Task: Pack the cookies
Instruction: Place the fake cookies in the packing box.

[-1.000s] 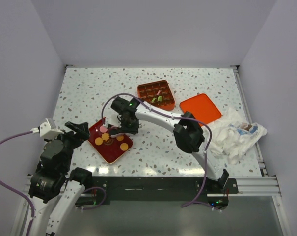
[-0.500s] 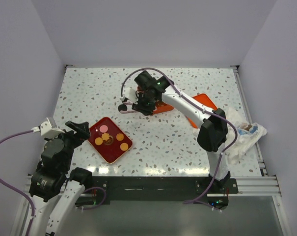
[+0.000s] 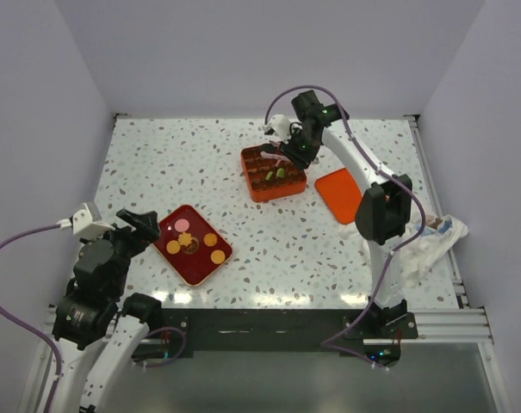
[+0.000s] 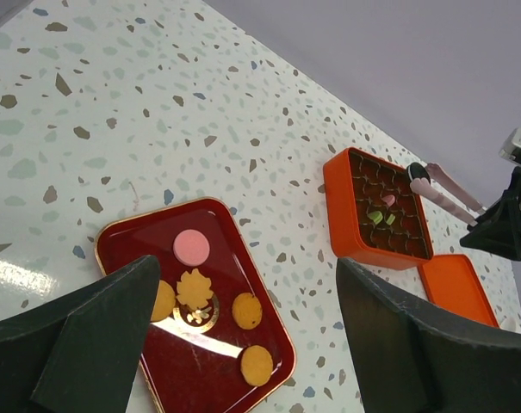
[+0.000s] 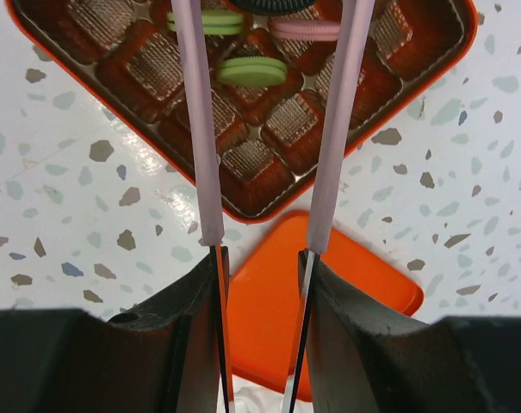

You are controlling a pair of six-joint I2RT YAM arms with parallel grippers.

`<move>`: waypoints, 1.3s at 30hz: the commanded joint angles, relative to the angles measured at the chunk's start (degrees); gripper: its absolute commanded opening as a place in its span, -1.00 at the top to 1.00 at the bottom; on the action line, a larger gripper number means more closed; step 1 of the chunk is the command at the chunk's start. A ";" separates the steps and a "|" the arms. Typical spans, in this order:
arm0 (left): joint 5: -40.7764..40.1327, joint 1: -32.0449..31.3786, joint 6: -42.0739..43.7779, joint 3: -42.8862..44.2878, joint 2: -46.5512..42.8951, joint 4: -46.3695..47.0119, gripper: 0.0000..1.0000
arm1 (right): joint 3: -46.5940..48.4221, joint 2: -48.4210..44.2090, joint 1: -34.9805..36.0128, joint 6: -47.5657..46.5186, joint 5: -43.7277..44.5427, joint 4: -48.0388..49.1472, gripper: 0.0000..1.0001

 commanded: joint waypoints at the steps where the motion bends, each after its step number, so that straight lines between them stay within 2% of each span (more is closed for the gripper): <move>1: 0.41 -0.24 0.56 -0.51 0.40 3.04 -0.77 | 2.75 1.03 -1.02 0.84 -0.90 -3.25 0.93; 7: 0.68 -0.24 0.30 -0.95 0.57 3.74 -0.77 | 0.02 1.73 -1.37 1.19 -0.73 -2.99 0.90; 21: 0.76 -0.24 0.39 -1.21 1.01 4.09 -0.77 | 3.71 6.39 -1.46 1.63 -0.64 -4.39 0.86; 39: 1.20 -0.24 0.74 -1.47 2.16 5.50 -0.77 | 5.74 8.07 -1.11 1.19 -0.20 -4.83 0.79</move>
